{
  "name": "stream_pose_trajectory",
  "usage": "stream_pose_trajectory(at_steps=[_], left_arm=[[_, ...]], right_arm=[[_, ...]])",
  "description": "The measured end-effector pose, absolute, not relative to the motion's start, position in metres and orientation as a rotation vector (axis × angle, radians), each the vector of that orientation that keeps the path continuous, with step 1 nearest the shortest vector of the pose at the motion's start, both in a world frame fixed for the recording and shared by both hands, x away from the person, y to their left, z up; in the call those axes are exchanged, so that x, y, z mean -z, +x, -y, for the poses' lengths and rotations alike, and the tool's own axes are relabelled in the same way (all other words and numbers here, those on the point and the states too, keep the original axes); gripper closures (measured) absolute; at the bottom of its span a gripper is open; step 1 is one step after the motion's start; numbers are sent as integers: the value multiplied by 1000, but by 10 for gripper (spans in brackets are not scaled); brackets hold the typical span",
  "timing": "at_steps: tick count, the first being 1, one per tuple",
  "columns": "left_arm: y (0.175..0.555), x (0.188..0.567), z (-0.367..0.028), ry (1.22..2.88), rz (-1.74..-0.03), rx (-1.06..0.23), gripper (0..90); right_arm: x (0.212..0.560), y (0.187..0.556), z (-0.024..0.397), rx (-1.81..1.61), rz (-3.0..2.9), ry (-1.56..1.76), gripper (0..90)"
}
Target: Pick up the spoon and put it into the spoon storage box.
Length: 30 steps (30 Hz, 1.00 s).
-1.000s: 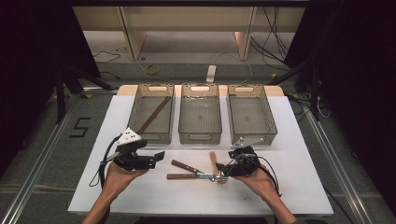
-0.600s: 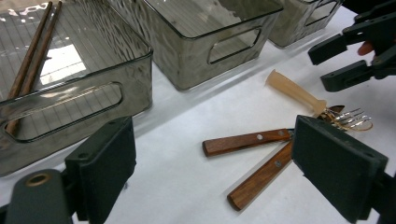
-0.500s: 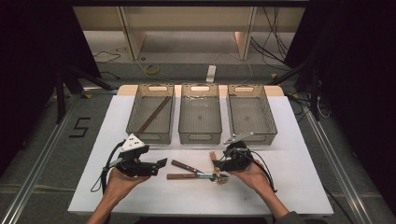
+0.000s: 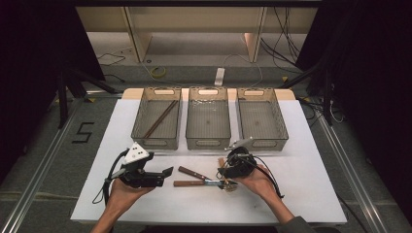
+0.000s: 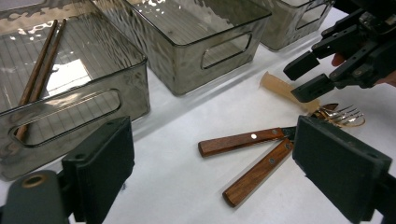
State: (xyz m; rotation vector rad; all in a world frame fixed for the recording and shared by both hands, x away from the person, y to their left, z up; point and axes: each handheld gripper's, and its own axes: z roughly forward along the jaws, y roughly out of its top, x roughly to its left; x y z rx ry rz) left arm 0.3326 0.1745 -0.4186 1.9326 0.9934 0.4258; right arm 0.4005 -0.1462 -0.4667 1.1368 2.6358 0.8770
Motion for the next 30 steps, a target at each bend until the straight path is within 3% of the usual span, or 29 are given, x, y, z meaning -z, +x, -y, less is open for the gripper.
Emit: stream_pose_trajectory(at_steps=[30], left_arm=[[331, 421, -169, 1967, -971, -415, 122]], right_arm=[[471, 400, 137, -740, -2624, 1138, 766]])
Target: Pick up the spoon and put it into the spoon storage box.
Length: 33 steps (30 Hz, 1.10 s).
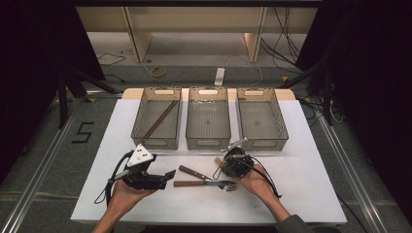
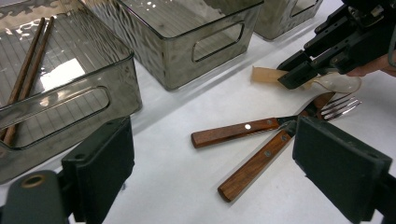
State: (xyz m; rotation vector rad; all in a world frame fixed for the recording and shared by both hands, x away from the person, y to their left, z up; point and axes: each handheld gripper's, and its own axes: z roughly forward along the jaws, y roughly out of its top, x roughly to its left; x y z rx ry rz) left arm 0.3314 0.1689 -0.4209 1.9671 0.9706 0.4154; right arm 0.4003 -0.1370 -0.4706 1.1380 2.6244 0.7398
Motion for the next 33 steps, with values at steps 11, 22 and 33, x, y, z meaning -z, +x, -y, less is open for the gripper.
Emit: stream_pose_trajectory(at_steps=[11, 22, 33], left_arm=[[331, 422, -169, 1976, -971, -427, 123], [332, 423, -170, 1982, -977, -425, 123], [332, 424, -170, 1986, -982, -424, 123]], right_arm=[[461, 401, 142, -806, -2610, 1118, 774], [434, 407, 156, -959, -2525, 1140, 774], [413, 425, 158, -1030, -2472, 1151, 773]])
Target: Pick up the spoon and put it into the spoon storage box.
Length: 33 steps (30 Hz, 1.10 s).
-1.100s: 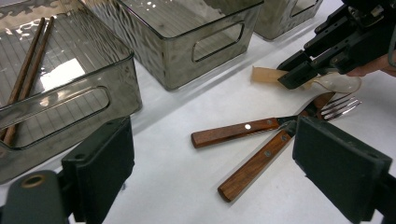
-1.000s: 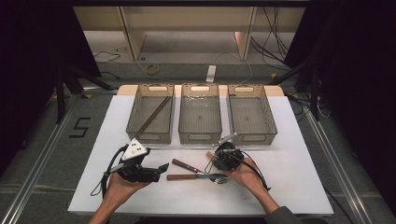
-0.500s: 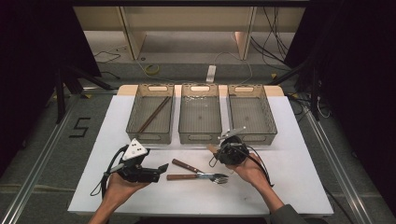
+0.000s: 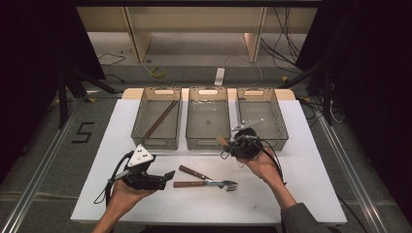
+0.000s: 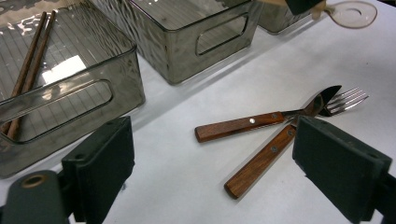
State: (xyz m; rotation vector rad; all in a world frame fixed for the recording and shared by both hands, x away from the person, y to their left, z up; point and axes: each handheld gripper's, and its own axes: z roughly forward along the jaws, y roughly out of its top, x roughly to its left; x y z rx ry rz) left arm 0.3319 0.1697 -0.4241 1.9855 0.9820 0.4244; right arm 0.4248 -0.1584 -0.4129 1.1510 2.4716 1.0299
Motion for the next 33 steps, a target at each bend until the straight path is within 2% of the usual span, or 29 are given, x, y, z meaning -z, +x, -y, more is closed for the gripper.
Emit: stream_pose_trajectory(at_steps=[10, 33], left_arm=[[332, 425, -169, 1997, -972, -429, 123], [331, 425, -168, 2002, -963, -427, 123]], right_arm=[[386, 446, 153, -1068, -2421, 1132, 772], [367, 494, 127, -1047, -2371, 1165, 771]])
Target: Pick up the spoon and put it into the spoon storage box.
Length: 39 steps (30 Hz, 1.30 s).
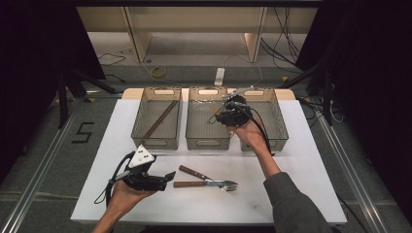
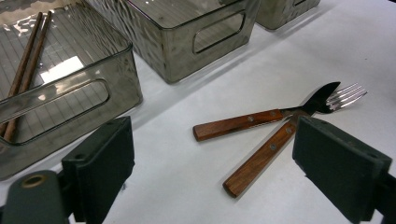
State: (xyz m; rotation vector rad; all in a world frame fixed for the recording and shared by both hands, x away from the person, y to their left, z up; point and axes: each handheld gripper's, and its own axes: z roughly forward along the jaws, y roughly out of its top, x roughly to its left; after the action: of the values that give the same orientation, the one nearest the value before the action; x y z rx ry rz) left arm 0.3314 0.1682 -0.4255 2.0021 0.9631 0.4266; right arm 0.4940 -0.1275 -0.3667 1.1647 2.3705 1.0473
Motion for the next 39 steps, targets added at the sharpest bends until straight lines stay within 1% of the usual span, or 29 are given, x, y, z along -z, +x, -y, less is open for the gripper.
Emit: stream_pose_trajectory(at_steps=[22, 39], left_arm=[[331, 426, -168, 2008, -952, -432, 123], [331, 427, -167, 2017, -950, -431, 123]], right_arm=[[383, 523, 113, -1006, -2331, 1237, 768], [397, 531, 103, -992, -2333, 1265, 764]])
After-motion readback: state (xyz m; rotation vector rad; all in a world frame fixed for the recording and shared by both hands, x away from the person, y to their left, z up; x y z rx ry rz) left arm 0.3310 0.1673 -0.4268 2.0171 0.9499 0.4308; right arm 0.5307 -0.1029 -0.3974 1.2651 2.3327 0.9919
